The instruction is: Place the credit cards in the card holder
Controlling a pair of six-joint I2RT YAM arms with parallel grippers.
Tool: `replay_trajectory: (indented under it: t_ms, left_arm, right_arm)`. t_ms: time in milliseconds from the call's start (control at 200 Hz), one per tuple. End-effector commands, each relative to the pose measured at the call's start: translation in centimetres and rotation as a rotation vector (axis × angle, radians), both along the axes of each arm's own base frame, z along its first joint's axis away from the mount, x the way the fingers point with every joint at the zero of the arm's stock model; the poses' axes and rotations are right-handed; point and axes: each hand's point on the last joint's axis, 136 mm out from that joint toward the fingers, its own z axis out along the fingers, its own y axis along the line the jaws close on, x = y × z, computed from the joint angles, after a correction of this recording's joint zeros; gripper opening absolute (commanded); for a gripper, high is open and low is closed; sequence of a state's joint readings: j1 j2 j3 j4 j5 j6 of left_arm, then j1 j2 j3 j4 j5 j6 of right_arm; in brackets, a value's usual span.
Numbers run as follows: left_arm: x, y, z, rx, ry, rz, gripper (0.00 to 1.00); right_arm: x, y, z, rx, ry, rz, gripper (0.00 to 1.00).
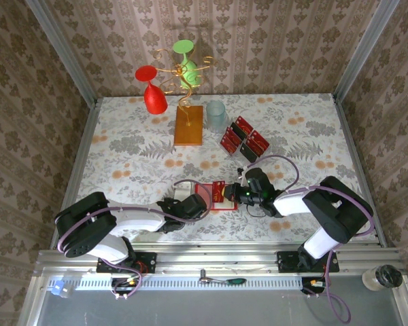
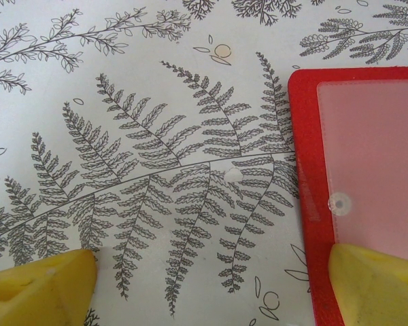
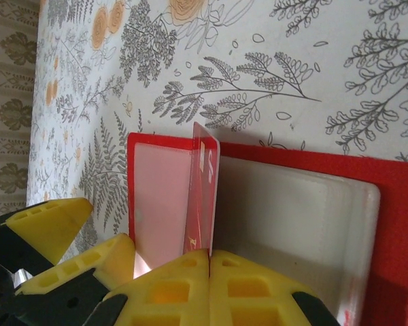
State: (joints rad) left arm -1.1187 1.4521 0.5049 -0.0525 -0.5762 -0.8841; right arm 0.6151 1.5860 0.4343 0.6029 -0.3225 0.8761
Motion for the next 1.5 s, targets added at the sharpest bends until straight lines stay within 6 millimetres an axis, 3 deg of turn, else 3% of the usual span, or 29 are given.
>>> replay_trajectory:
  t_ms: [0,1490]
  left_arm:
    - [-0.4,1.1,-0.5,0.066,0.014,0.006,0.89]
    - [-0.4,1.3,-0.6,0.066,0.011,0.016,0.89]
  right_arm:
    - [-1.1,-0.4,-1.4,-0.027,0.039,-0.003,0.00]
    - [-3.6,-0.6,-3.3,-0.065,0.120,0.047,0.00]
